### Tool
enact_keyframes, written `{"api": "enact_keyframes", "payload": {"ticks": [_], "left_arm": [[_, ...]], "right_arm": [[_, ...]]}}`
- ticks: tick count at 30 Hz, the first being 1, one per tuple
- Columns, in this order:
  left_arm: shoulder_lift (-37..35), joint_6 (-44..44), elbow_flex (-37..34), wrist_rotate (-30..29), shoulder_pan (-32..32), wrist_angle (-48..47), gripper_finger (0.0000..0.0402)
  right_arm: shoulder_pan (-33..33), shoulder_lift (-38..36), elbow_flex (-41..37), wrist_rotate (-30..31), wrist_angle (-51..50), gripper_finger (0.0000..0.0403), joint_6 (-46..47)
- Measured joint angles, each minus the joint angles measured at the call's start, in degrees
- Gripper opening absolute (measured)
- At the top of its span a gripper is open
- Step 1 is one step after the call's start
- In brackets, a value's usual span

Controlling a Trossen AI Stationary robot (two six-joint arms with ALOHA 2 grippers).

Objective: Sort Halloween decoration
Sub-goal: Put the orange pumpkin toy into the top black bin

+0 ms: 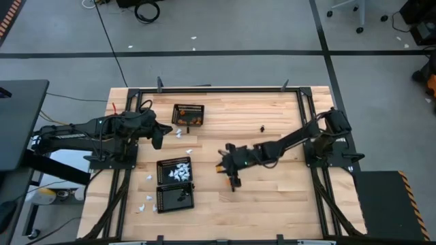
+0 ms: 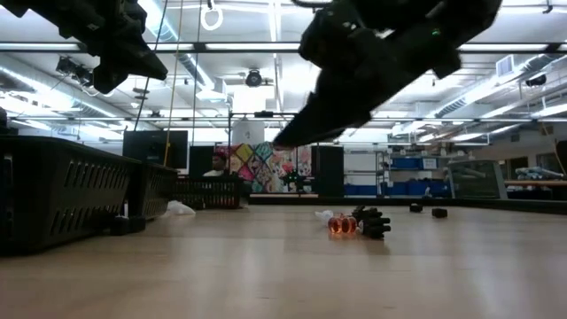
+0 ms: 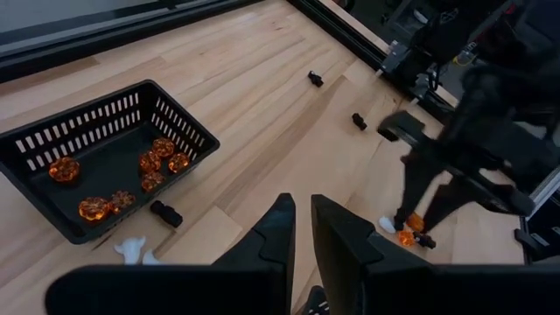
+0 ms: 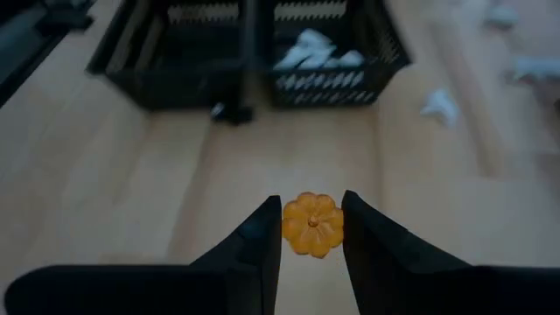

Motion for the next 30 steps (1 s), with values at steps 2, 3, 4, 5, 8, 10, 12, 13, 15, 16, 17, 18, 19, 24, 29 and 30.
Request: {"api": "enact_keyframes", "payload": {"ticks": [2,3,4,5,8,10,12,13,15,16,17,18,19,24,29,30], "left_arm": [[0.0,0.0,0.0,0.0,0.0,0.0,0.0050],[0.0,0.0,0.0,0.0,0.0,0.0,0.0050],[0.0,-0.1,0.0,0.0,0.0,0.0,0.0050],[0.0,-0.3,0.0,0.0,0.0,0.0,0.0050],[0.0,-0.3,0.0,0.0,0.0,0.0,0.0050],[0.0,-0.3,0.0,0.0,0.0,0.0,0.0050],[0.0,-0.3,0.0,-0.2,0.0,0.0,0.0050],[0.0,-0.3,0.0,-0.4,0.0,0.0,0.0050],[0.0,-0.3,0.0,-1.1,0.0,0.0,0.0050],[0.0,-0.3,0.0,-1.6,0.0,0.0,0.0050],[0.0,-0.3,0.0,-1.9,0.0,0.0,0.0050],[0.0,-0.3,0.0,-2.1,0.0,0.0,0.0050],[0.0,-0.2,0.0,-2.1,0.1,0.0,0.0050],[0.0,-1.2,0.0,-2.1,0.1,-0.1,0.0050],[0.0,-3.4,0.0,-2.2,0.1,-0.3,0.0050],[0.0,-3.8,0.0,-2.2,0.1,-0.5,0.0050]], "right_arm": [[-2.1,0.0,0.5,-1.3,0.9,0.0109,-0.8],[-3.2,0.0,0.9,-1.8,1.2,0.0109,-1.2],[-4.3,0.0,1.4,-2.1,1.2,0.0109,-1.7],[-5.4,0.0,1.9,-2.4,1.3,0.0109,-2.4],[-9.2,0.0,4.0,-3.6,1.3,0.0109,-4.9],[-11.9,0.0,5.6,-3.6,1.5,0.0109,-6.8],[-14.7,0.0,7.6,-4.1,1.5,0.0109,-8.8],[-16.2,0.0,8.6,-4.7,1.5,0.0109,-9.6],[-19.0,1.1,11.4,-5.8,1.8,0.0109,-10.8],[-20.3,2.0,13.0,-6.6,1.3,0.0109,-10.9],[-21.5,3.4,14.8,-7.5,0.2,0.0109,-11.2],[-22.5,5.2,17.2,-7.9,-0.3,0.0109,-11.4],[-23.5,7.0,19.3,-7.8,-1.0,0.0109,-11.5],[-26.9,16.7,32.4,-7.4,-6.0,0.0109,-9.1],[-28.6,25.7,46.4,-6.9,-17.5,0.0112,-7.7],[-28.7,27.0,48.6,-7.1,-20.5,0.0115,-7.5]]}}
